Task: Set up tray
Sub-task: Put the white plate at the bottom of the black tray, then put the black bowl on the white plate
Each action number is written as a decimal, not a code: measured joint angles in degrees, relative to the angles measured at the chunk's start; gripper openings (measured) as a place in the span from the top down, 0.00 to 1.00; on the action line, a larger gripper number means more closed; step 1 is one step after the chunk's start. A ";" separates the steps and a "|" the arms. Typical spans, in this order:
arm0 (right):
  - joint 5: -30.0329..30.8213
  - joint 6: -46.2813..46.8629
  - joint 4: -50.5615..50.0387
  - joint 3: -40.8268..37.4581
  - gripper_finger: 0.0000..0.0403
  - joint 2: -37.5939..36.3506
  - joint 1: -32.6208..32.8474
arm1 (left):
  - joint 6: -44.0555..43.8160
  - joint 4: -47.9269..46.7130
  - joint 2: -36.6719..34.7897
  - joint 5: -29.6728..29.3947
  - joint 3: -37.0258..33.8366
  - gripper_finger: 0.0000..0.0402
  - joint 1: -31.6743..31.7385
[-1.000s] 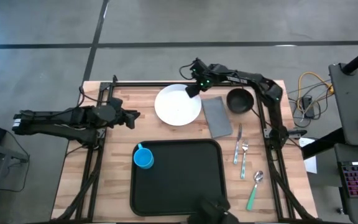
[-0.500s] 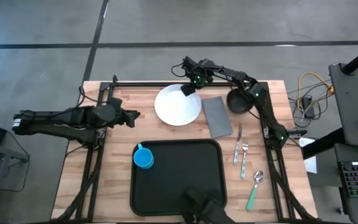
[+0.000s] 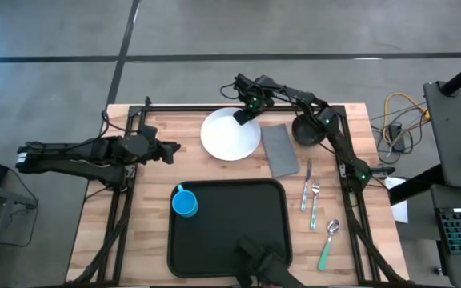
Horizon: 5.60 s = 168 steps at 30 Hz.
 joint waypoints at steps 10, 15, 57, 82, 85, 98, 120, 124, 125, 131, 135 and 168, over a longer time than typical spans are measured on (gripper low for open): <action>-2.30 -2.88 -1.15 0.87 0.97 -0.61 0.12 | 0.13 -0.02 0.00 0.00 0.00 0.70 -0.02; -3.42 -3.10 -3.29 2.68 0.98 -0.61 0.12 | 0.17 -0.02 0.01 0.00 0.00 0.70 0.00; -22.69 -8.15 -9.69 -15.26 0.98 -17.40 28.67 | 6.95 -4.28 -2.02 6.22 0.00 0.70 -0.09; -23.90 14.58 14.07 -27.16 0.98 -17.75 39.96 | 11.61 -7.12 -2.54 9.90 -0.02 0.70 -0.09; -23.89 17.25 13.88 -28.25 0.98 -17.74 40.50 | 11.61 -7.11 -2.54 9.90 -0.02 0.70 -0.09; -12.13 20.86 13.29 -27.72 0.75 -18.01 43.42 | 11.63 -7.15 -2.54 10.80 -0.20 0.70 -0.09; 17.91 35.37 -22.00 -25.47 0.62 -33.51 29.34 | 13.71 -7.13 -2.52 11.34 -0.33 0.70 -0.09; 18.09 30.16 -23.87 -25.59 0.61 -34.11 22.76 | 13.77 -7.13 -2.52 11.33 -0.33 0.70 -0.08; 18.08 28.44 -23.82 -25.64 0.61 -34.07 21.15 | 13.77 -7.13 -2.52 11.34 -0.33 0.70 -0.09; 17.66 22.86 -23.81 -26.04 0.61 -32.03 13.56 | 13.75 -7.13 -2.52 11.33 -0.33 0.70 -0.09; 16.66 21.46 -23.87 -27.49 0.61 -30.71 11.08 | 13.75 -7.12 -2.52 11.34 -0.44 0.70 -0.09; 18.36 17.54 -9.12 -43.87 0.89 -29.62 8.60 | 13.12 -7.12 -2.54 11.14 -2.32 0.70 0.00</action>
